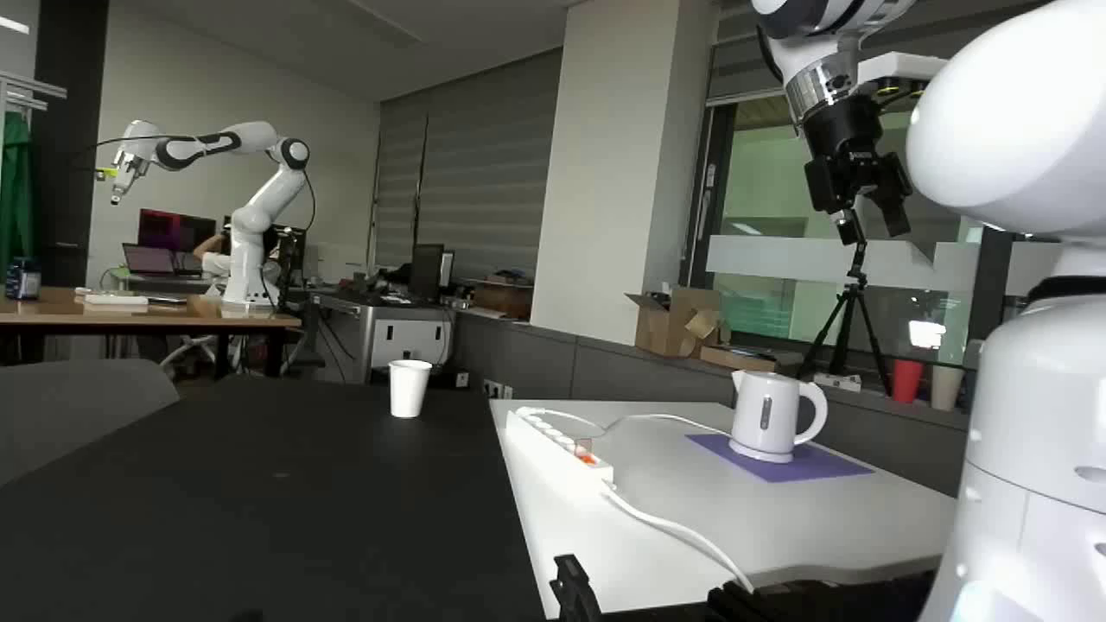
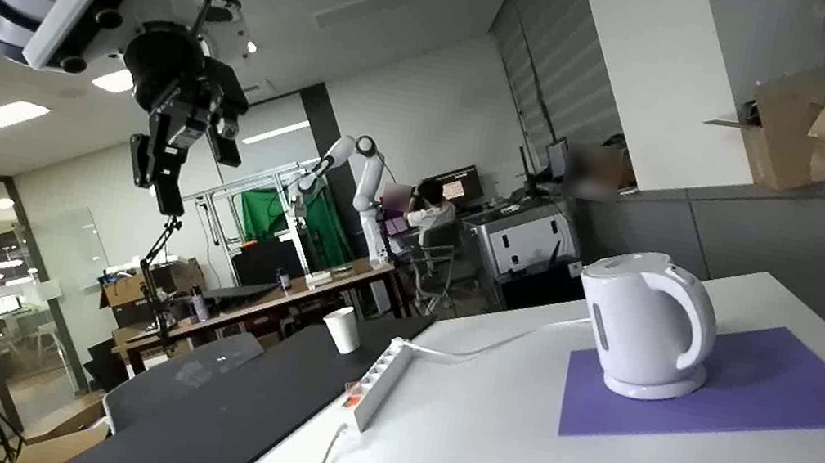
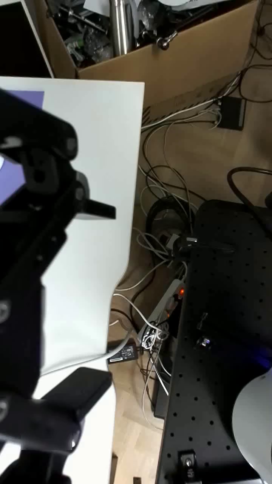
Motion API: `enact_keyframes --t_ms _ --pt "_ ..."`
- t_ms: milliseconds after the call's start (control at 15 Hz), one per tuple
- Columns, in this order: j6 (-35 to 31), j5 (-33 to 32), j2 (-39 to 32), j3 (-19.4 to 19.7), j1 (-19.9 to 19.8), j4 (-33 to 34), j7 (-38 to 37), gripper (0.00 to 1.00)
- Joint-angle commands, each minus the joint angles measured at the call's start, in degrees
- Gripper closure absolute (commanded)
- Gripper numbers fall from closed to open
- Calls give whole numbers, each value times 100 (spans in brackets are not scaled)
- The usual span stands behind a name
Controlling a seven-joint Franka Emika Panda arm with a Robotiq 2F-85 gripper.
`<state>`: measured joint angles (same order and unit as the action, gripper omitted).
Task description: Turn on the extension cable
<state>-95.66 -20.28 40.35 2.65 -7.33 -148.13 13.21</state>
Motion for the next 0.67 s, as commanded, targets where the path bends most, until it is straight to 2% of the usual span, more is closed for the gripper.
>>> enact_keyframes --t_ms 0,600 --pt "44 -73 1 141 176 15 -84 0" --pt "44 -73 1 141 176 15 -82 0"
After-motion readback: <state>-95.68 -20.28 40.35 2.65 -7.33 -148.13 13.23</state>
